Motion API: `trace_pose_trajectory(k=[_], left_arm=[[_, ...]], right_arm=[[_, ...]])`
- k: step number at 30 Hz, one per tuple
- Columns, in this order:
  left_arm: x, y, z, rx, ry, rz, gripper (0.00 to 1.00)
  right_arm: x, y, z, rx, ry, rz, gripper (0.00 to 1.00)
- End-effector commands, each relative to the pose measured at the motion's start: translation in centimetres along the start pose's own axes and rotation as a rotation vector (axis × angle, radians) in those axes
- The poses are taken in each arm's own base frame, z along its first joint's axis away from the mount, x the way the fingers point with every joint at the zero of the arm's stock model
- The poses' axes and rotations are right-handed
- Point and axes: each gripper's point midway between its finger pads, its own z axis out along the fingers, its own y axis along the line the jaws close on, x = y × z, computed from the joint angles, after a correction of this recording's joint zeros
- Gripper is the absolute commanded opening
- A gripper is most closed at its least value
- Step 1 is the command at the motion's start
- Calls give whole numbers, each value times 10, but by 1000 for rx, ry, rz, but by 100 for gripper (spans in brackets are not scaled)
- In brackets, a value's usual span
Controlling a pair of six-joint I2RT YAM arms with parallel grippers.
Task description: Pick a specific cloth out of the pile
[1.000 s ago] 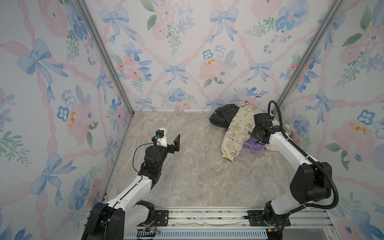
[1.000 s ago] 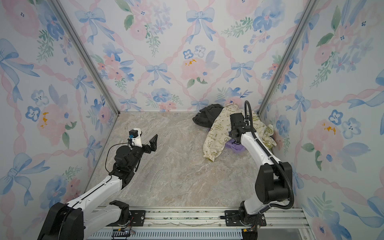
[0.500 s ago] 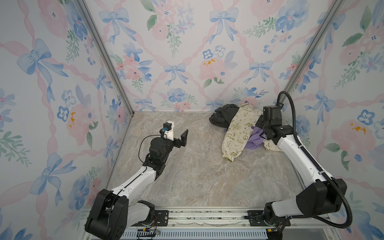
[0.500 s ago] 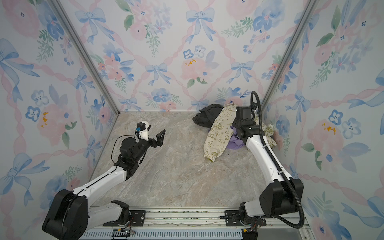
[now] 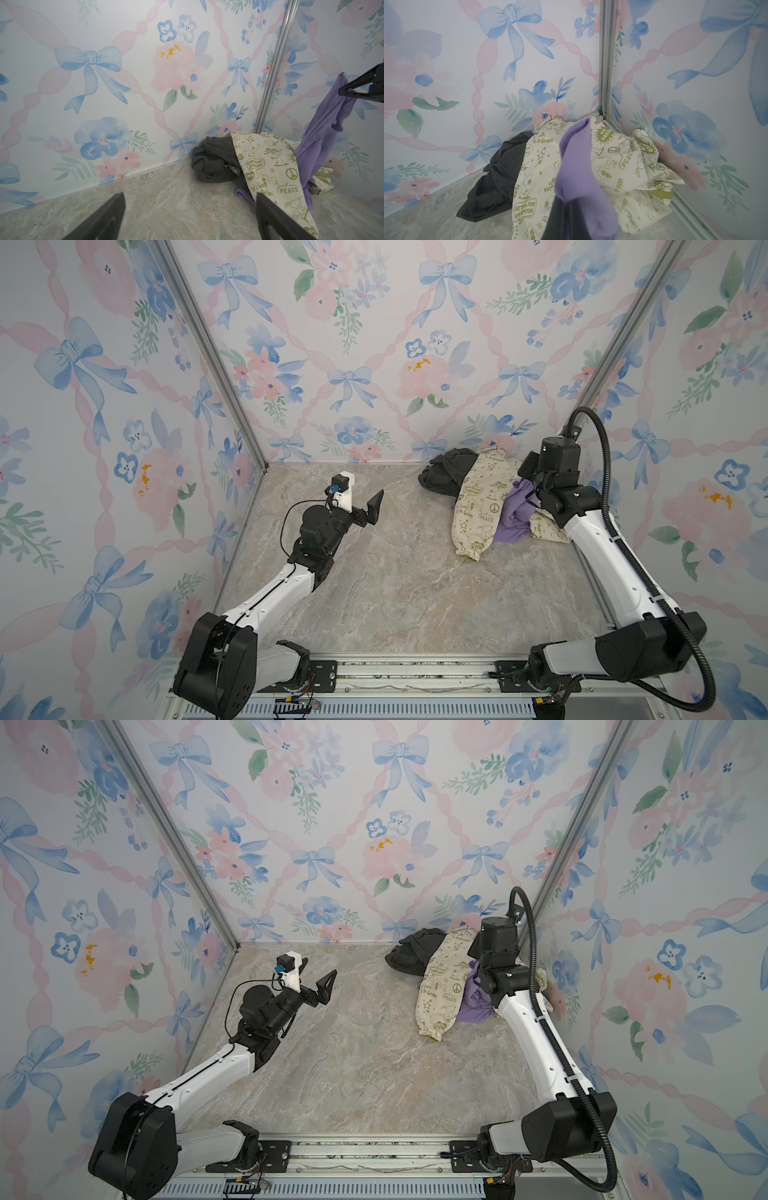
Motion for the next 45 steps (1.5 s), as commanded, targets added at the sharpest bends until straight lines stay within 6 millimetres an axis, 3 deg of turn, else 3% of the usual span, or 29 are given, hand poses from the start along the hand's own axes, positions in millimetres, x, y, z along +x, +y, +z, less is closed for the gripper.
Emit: trace_pose_trajectory(k=[1,17,26,31,33,36,41,45], left_arm=[[-13,-8,3,33,-31,30,98],[-21,-19,18,85,-41,19,98],[-23,-28,30,115,-45,7,98],[-27,-32,34,127,-53,8,98],[-28,-32,36,125,-57,7,98],[-30,-33,38,127,-62,6,98],[-31,-33,37,120,-65,4,98],[-30,-32,35,118,-63,2,98]], right_arm=[[-67,16,-27,-68,-189,35,0],[-158,76,-66,-307,-452,-74,0],[-197,96,-86,-403,-547,-63,0],[-205,130,-100,-568,-545,-83,1],[-197,150,-102,-640,-505,-124,2],[-166,182,-100,-730,-412,-203,3],[-74,229,-71,-845,-149,-273,8],[18,250,-51,-897,130,-381,23]])
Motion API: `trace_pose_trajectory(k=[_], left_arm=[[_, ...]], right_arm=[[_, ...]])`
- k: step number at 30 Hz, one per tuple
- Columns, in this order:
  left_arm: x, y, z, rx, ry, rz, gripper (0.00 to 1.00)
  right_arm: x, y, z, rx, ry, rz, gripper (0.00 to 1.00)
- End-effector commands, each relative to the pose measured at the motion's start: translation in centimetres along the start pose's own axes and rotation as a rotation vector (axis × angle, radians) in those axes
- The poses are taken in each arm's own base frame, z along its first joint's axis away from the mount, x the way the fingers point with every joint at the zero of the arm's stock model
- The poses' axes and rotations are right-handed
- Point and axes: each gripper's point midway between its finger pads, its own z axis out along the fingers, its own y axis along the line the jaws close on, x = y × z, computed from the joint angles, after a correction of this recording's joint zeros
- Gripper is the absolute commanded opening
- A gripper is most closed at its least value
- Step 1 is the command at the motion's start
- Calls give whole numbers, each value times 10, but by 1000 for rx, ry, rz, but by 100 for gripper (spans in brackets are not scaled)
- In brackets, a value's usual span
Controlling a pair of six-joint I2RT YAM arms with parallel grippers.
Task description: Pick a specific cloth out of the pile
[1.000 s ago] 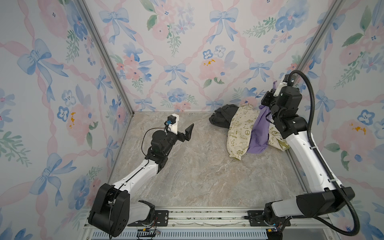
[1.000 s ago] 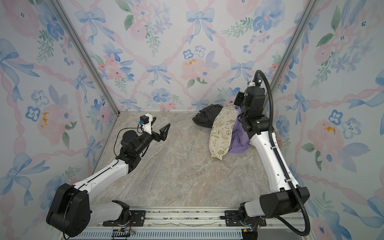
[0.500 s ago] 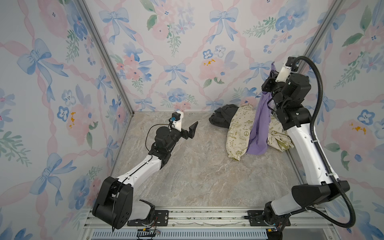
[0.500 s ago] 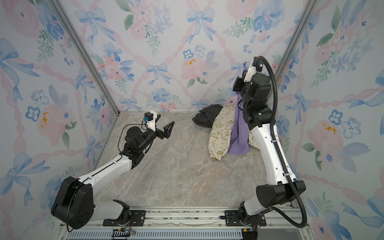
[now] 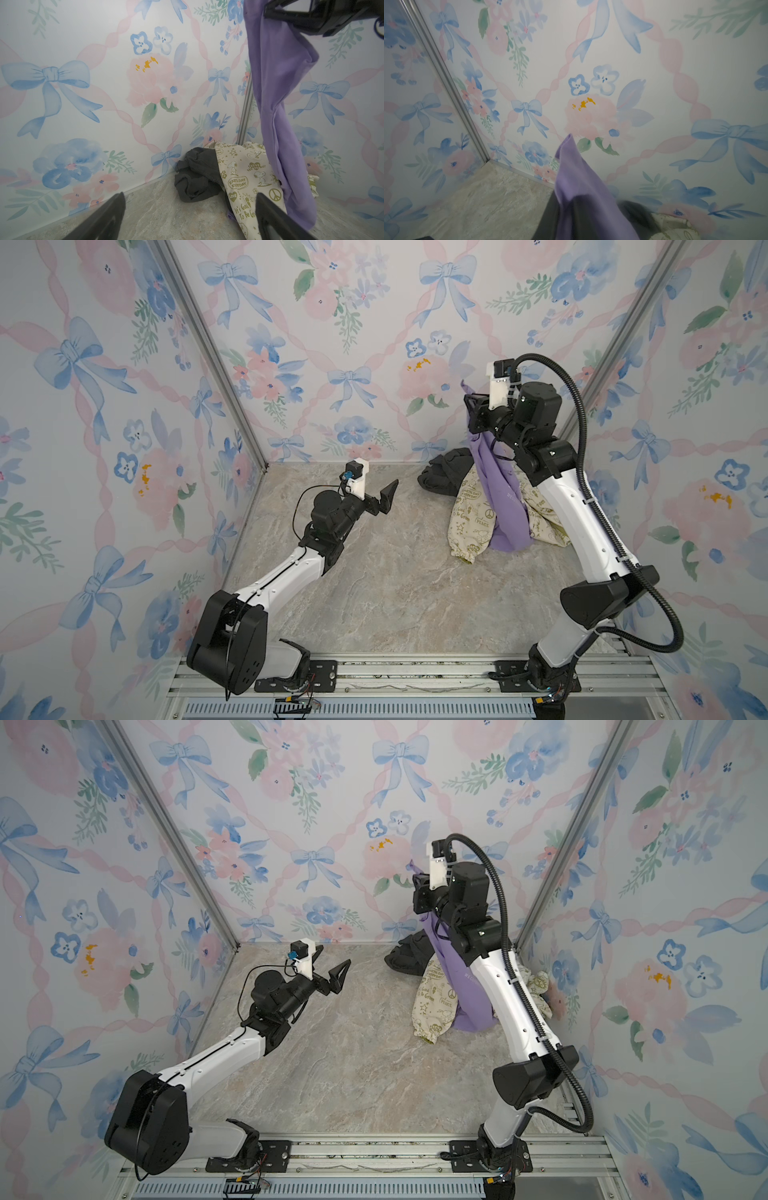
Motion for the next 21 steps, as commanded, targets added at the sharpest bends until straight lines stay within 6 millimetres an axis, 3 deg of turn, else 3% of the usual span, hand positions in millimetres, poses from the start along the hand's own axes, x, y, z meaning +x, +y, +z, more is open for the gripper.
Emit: trace_pose_trajectory(k=[1,4,5,6,11,15,21], left_arm=[[-12,-3,1,10,-39,5,98],[-14,-3,1,5,-41,6,98],[-13,-3,1,3,-40,6,98],[-13,-2,2,2,-40,6,98],[-14,-3,4,8,-41,15,98],[-14,-4,6,14,-41,16,98],[-13,-7,7,33,-36,17,98]], right_arm=[[93,31,23,-134,302,8,31],[142,31,24,-112,476,-12,52],[152,29,23,-99,511,-19,60],[158,27,21,-89,535,-23,63],[165,11,7,-15,566,-102,71],[165,-16,-8,106,558,-137,76],[175,-87,-48,375,521,33,82]])
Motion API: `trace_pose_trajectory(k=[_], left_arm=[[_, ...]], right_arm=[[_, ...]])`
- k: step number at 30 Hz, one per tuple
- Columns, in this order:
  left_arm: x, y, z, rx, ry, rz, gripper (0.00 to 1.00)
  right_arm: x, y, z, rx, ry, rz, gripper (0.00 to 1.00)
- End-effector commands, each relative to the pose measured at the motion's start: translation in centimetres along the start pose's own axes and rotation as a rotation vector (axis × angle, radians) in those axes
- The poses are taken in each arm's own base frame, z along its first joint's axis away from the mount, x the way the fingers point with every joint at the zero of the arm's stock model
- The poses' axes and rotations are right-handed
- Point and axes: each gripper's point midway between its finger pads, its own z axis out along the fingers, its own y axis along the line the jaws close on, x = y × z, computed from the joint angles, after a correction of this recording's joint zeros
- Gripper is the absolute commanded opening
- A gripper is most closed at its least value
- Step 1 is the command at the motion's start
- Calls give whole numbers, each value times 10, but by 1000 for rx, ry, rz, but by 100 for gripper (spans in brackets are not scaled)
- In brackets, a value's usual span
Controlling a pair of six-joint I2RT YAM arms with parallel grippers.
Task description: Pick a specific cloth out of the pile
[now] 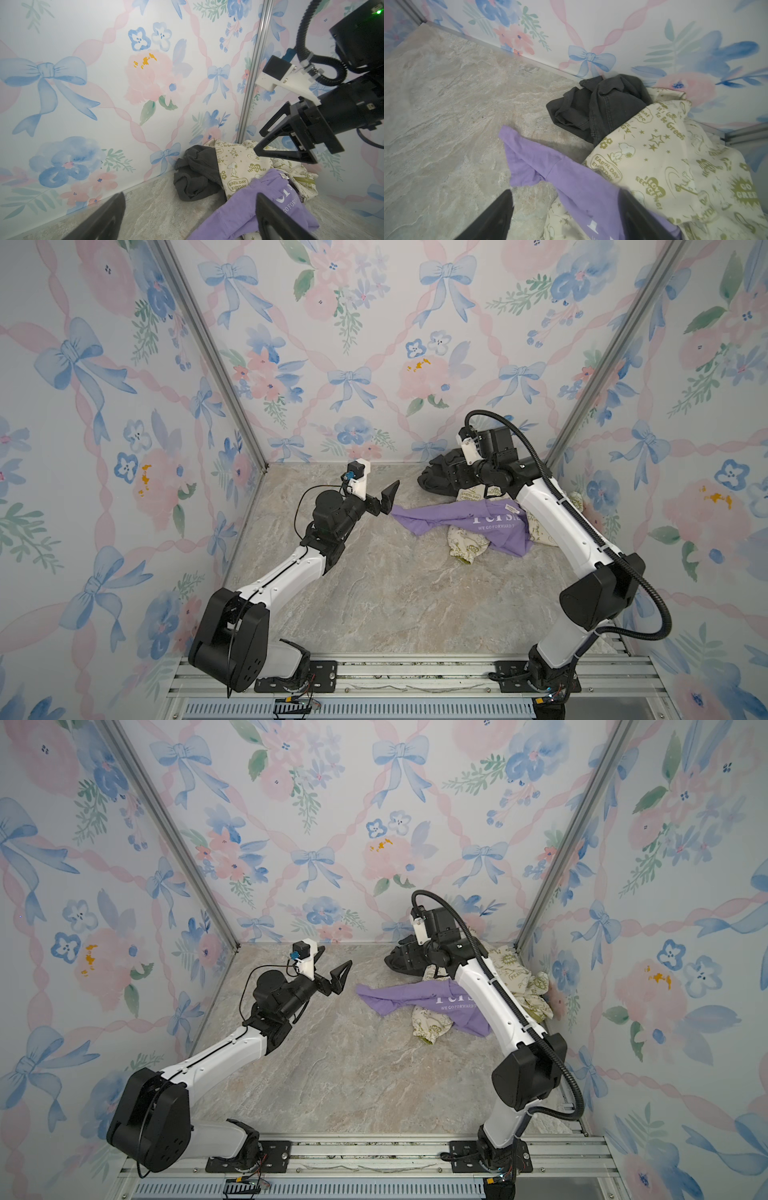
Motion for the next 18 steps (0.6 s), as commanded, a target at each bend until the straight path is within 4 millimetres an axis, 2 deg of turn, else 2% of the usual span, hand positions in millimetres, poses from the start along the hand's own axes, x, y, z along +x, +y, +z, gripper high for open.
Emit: trace_pose_trajectory(k=[1,4,7,12,18], left_arm=[[-17,-6,4,30,-45,19,98],[-16,-8,5,38,-44,19,98],[-14,-9,7,47,-39,14,98],[-15,-10,11,54,-40,15,98],[-15,-10,11,52,-41,15,98]], right_arm=[[8,-62,-19,162,-52,219,82],[38,-99,-21,218,-39,431,80],[62,-119,-19,247,-17,577,77],[87,-119,-1,242,55,660,73],[112,-113,41,233,180,720,63]])
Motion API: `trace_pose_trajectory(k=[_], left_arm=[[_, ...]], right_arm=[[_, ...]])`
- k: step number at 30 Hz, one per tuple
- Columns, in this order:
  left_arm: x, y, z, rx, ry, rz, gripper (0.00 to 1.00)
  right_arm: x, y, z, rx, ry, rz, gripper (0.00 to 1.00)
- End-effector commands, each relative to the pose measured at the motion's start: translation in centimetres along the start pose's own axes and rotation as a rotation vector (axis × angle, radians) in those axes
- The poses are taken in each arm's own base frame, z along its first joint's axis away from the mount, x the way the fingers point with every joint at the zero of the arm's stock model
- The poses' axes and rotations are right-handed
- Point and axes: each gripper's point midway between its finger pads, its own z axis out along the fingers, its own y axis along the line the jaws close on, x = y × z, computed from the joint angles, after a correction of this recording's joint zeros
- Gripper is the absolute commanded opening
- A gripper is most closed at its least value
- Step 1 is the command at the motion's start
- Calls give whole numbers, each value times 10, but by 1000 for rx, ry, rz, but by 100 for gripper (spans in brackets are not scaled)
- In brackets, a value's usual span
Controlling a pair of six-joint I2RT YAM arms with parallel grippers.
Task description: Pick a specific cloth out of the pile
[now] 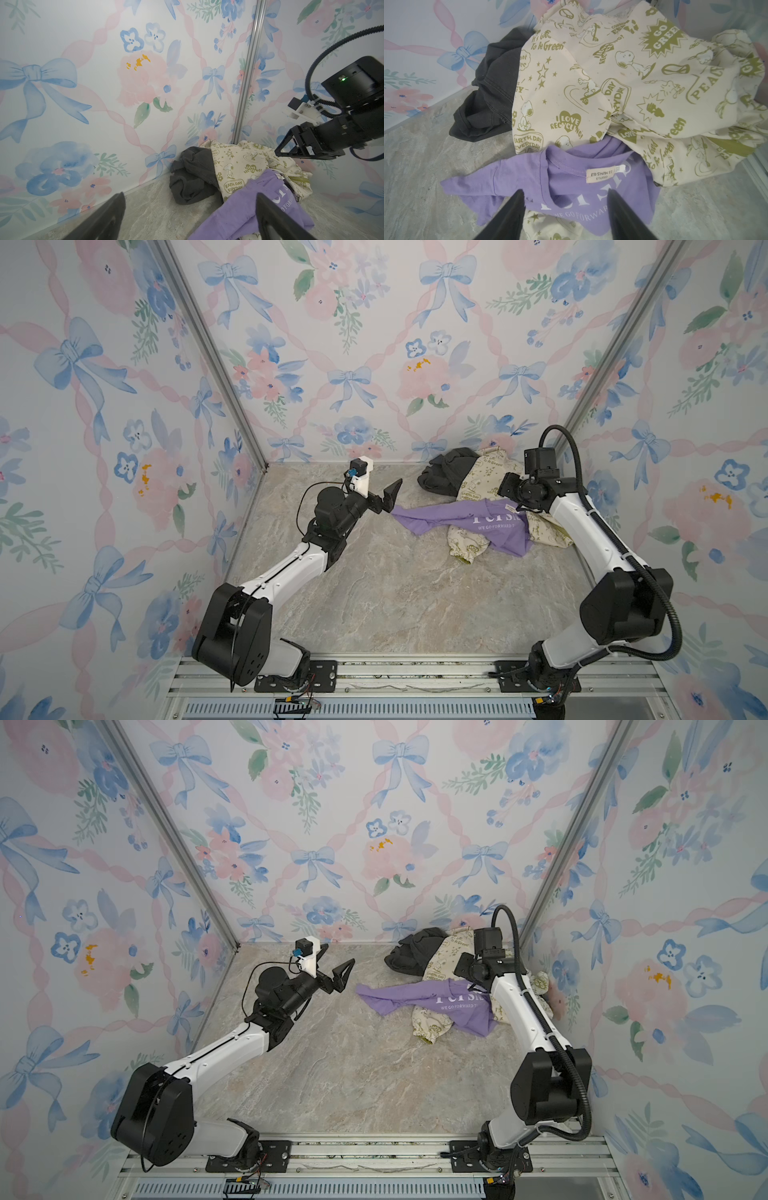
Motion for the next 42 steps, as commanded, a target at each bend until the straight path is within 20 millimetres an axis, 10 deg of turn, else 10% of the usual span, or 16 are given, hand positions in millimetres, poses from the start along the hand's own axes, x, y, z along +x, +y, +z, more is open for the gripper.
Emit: trace_pose_trajectory(k=[1,11,19,23,34,42], left_arm=[[-13,-5,3,19,-39,15,98],[-12,-2,0,-7,-38,15,98],[-7,1,-1,-23,-29,10,98],[-8,2,-1,-29,-30,9,98],[-12,0,0,-21,-39,-3,98],[-12,-3,-6,-17,-40,-10,98]], right_arm=[[14,4,29,9,83,54,61],[47,33,89,23,260,17,54],[73,46,105,8,344,37,16],[69,46,102,-4,336,32,0],[-18,69,36,-152,-3,64,0],[-26,67,10,-155,-32,26,0]])
